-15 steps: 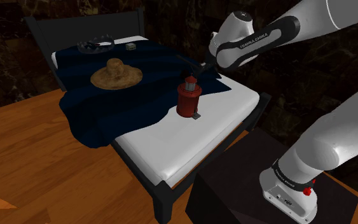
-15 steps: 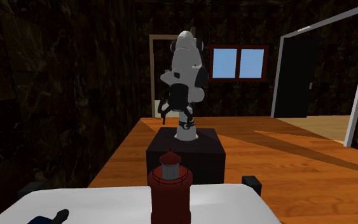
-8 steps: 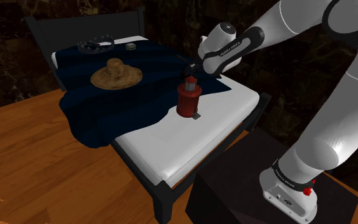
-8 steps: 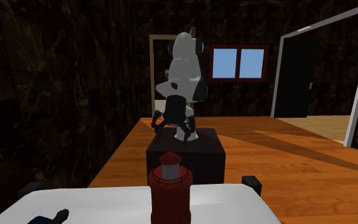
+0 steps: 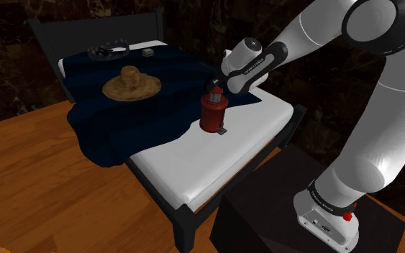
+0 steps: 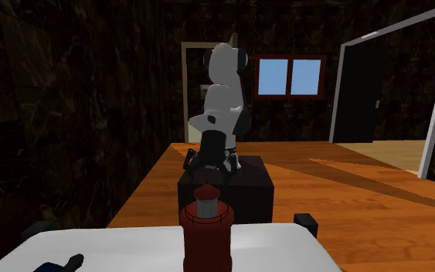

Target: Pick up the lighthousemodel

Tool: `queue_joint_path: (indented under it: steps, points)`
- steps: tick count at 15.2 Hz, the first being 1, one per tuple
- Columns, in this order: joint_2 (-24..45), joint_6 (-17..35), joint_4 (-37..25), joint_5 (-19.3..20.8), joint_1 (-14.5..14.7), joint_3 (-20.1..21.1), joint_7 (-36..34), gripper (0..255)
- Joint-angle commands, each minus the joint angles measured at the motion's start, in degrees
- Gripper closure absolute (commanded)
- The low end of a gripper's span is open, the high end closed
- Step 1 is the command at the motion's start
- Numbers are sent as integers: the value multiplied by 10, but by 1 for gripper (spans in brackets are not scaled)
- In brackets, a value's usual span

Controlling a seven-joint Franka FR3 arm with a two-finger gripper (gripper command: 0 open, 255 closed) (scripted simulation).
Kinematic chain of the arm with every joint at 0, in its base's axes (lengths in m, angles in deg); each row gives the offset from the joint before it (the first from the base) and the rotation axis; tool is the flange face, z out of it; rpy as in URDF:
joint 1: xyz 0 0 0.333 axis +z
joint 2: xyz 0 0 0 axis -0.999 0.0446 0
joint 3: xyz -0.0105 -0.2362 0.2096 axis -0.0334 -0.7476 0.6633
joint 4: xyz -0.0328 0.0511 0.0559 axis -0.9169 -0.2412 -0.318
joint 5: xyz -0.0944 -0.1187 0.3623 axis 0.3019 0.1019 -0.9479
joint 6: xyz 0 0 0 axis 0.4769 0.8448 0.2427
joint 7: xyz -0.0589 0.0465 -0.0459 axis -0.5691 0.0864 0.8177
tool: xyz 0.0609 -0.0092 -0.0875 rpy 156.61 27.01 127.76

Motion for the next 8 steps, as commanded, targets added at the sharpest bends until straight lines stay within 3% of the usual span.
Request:
queue_joint_path:
  steps: [1,2,8]
  points:
    - [4,5,1,2,3,-3,-2,0]
    - [3,4,1,2,2,-2,-2,255]
    - [3,5,1,2,4,-4,-3,255]
